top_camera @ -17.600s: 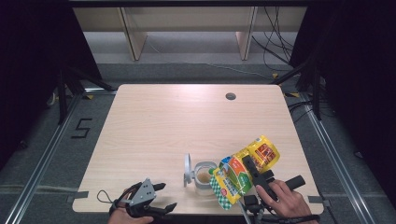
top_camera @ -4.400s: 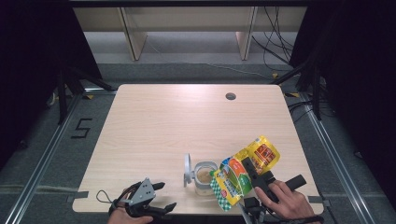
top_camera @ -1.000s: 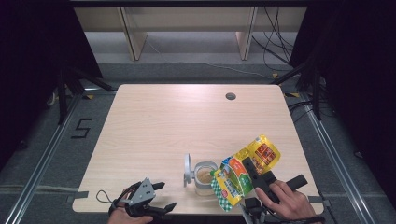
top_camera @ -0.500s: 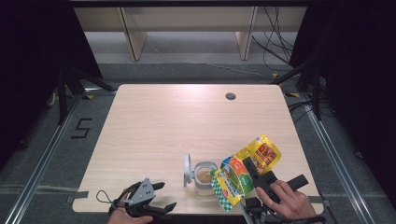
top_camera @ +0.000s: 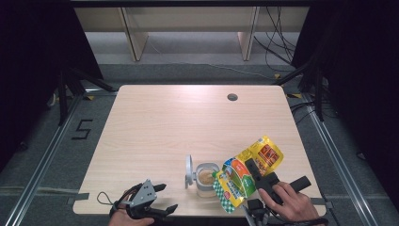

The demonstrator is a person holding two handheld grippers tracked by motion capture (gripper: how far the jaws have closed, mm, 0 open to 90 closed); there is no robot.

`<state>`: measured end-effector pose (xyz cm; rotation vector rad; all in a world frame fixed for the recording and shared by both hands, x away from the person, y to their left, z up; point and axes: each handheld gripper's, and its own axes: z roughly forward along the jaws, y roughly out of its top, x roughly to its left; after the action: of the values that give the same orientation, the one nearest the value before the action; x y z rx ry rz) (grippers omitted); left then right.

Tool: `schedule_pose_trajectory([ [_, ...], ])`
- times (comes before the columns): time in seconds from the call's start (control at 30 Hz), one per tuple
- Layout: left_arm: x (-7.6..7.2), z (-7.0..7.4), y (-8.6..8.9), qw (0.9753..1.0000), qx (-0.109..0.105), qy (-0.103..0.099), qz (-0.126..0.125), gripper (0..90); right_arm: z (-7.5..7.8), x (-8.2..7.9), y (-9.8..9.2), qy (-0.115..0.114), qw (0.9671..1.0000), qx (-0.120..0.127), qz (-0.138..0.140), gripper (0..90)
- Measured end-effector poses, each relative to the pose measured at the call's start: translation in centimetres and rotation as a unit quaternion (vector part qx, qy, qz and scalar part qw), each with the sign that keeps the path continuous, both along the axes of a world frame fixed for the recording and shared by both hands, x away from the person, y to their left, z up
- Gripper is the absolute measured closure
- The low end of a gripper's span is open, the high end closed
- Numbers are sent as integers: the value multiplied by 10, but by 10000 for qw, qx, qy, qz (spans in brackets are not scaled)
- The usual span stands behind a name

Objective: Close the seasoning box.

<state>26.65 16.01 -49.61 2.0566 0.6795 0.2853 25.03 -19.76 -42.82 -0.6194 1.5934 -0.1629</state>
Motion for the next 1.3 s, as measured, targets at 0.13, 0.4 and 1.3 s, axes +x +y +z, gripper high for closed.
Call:
schedule_pose_trajectory([
  [0.13,-1,0,-1,10000,-80,12,37,221,0,0,-1,-14,10000,67,12,590],
  [0.4,1,1,2,9999,129,-42,-19,220,0,0,-1,8,10000,66,-3,591],
  [1.3,-1,0,-1,10000,-78,7,34,221,2,0,-1,-11,10000,37,14,592],
])
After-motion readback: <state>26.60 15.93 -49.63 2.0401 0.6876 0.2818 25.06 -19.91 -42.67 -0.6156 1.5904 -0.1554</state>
